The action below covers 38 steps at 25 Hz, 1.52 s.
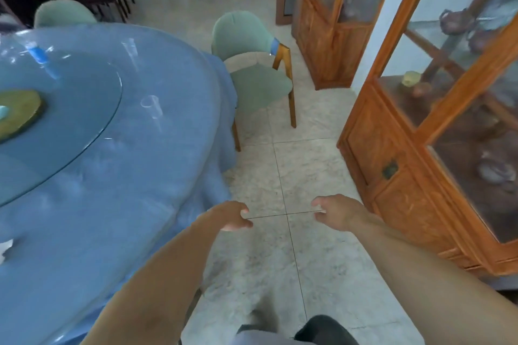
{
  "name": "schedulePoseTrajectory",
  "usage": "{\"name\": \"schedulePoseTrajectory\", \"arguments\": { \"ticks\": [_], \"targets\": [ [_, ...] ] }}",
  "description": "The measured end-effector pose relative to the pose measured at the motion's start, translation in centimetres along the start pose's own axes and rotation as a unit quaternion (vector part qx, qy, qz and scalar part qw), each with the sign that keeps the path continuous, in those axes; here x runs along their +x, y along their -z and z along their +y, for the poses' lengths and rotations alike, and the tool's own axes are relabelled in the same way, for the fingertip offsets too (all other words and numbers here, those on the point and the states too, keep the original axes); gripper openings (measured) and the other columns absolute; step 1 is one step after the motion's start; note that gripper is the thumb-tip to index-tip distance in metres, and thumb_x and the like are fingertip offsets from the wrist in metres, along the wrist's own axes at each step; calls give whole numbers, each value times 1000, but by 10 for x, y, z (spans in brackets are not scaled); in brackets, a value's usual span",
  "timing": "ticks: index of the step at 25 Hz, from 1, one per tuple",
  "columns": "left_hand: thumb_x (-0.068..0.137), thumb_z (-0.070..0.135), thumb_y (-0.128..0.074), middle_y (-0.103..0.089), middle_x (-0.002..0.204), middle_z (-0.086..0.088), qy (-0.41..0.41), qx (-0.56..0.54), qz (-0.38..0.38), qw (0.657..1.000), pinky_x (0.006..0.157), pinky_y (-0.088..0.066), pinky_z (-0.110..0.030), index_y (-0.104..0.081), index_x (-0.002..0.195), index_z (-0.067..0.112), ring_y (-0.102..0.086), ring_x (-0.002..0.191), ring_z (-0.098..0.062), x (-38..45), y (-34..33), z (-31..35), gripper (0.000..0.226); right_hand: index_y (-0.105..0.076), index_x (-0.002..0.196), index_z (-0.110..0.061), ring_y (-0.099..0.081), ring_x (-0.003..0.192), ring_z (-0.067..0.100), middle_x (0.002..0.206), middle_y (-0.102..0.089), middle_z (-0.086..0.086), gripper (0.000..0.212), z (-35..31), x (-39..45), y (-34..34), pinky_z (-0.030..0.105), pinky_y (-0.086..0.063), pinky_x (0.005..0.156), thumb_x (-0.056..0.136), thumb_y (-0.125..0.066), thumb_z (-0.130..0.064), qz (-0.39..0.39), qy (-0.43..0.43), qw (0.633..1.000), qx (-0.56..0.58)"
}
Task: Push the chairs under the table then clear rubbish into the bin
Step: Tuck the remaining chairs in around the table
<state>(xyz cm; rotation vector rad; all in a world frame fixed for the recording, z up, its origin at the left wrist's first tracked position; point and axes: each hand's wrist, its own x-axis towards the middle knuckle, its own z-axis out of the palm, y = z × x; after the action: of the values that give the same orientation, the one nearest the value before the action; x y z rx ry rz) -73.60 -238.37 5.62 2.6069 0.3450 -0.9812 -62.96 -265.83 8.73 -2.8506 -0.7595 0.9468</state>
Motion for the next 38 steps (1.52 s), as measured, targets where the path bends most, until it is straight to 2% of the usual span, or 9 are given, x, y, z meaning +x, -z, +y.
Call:
{"name": "schedulePoseTrajectory", "arguments": {
  "ticks": [4,8,15,20,26,30,33,38],
  "targets": [
    [90,55,-58,-45,150,1,-12,-8,-11,1000,113,-34,-40,-43,146,27,-40,139,-24,61,57,20,64,-51,135,-35,-57,119,20,132,-60,-1,44,22,55,31,34,-47,96,94,-50,-49,1,-10,1000,17],
    [89,55,-60,-46,149,1,-22,-11,-17,1000,112,-35,-41,-43,145,29,-44,135,-24,138,112,56,64,-48,137,-35,-56,120,19,133,-58,-2,45,65,127,70,34,-47,95,95,-47,-49,-7,-17,1000,15],
    [90,54,-59,-47,148,0,-10,5,-26,1000,110,-37,-40,-45,145,27,-45,135,-24,269,227,139,62,-47,140,-32,-52,126,20,141,-53,0,48,169,251,187,33,-44,100,96,-46,-50,-24,-16,999,22],
    [92,50,-59,-49,147,-1,-11,-5,-15,1000,110,-37,-39,-45,145,25,-46,134,-24,341,301,182,60,-48,139,-30,-52,126,23,143,-52,3,46,218,327,270,36,-45,102,97,-47,-47,-22,-14,1000,10],
    [91,50,-60,-47,148,0,12,-37,-22,999,111,-37,-39,-45,145,25,-45,135,-23,444,374,186,61,-47,140,-30,-52,127,22,142,-52,2,48,247,437,342,35,-45,102,96,-47,-49,-26,-3,1000,-6],
    [91,52,-60,-46,148,3,13,-53,-21,998,101,-42,-37,-45,145,26,-45,135,-23,534,439,176,62,-46,142,-29,-49,129,23,145,-49,4,48,260,534,402,33,-41,104,97,-48,-46,-22,5,1000,-15],
    [89,55,-60,-47,149,4,18,-53,-23,998,113,-33,-40,-47,143,28,-42,137,-24,603,498,170,62,-49,139,-31,-52,126,23,141,-53,2,46,265,608,456,31,-41,101,96,-50,-45,-6,4,1000,-23],
    [89,54,-60,-47,149,1,22,-69,-28,997,114,-33,-42,-46,144,26,-43,137,-24,690,587,169,63,-52,137,-30,-52,126,23,138,-56,1,45,274,710,541,36,-43,103,95,-49,-45,1,8,999,-42]
  ]
}}
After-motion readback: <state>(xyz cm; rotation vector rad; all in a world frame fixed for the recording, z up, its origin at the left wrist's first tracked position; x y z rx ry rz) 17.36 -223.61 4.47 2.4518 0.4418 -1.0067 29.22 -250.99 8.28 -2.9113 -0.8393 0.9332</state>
